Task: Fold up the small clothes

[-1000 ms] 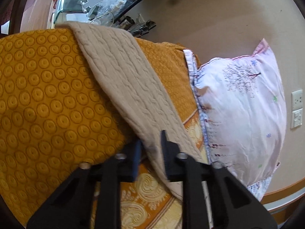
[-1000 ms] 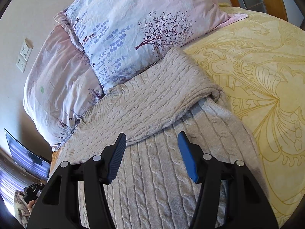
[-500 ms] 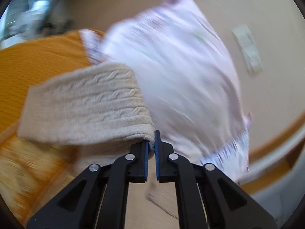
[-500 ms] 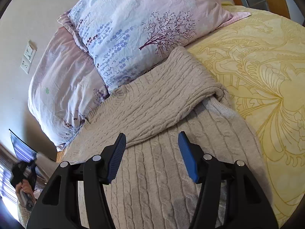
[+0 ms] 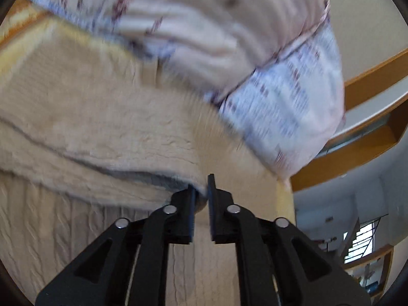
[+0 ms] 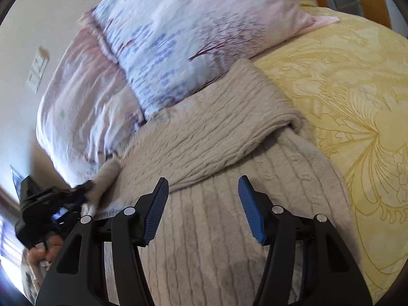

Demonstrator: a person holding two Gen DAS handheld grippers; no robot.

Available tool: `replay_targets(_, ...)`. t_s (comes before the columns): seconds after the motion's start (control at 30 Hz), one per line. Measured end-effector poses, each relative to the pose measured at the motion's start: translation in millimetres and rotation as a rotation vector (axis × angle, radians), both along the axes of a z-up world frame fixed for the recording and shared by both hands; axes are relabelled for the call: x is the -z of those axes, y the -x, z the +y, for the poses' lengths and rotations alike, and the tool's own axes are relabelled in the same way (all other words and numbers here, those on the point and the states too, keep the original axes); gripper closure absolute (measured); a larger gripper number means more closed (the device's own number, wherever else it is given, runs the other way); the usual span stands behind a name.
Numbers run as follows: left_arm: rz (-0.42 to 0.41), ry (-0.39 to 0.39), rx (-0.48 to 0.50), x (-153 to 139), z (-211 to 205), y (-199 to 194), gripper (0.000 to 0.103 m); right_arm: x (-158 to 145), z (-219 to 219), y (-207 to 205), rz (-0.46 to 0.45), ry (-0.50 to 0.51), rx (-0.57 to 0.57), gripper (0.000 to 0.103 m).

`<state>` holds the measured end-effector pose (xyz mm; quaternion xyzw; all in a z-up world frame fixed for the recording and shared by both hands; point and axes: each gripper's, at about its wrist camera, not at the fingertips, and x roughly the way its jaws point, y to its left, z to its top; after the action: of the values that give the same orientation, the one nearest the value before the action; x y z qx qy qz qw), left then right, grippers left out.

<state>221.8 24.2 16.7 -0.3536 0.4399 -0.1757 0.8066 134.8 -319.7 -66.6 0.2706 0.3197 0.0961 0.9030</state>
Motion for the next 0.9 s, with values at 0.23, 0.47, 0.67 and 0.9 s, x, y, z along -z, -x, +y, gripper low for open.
replay_targets(0.23, -0.066, 0.028, -0.014, -8, 55, 48, 0.057, -65, 54, 4, -0.155, 0.221, -0.234, 0.044)
replay_targets(0.47, -0.026, -0.014, -0.233, 5, 136, 64, 0.065, -81, 192, -22, -0.267, 0.428, -0.598, 0.053)
replay_targets(0.67, 0.022, 0.004, -0.269, 24, 158, 63, 0.077, -47, 294, -42, -0.253, 0.633, -0.769, 0.059)
replay_targets(0.9, 0.016, 0.027, -0.256, 26, 159, 60, 0.078, -12, 323, -57, -0.212, 0.762, -0.766, 0.063)
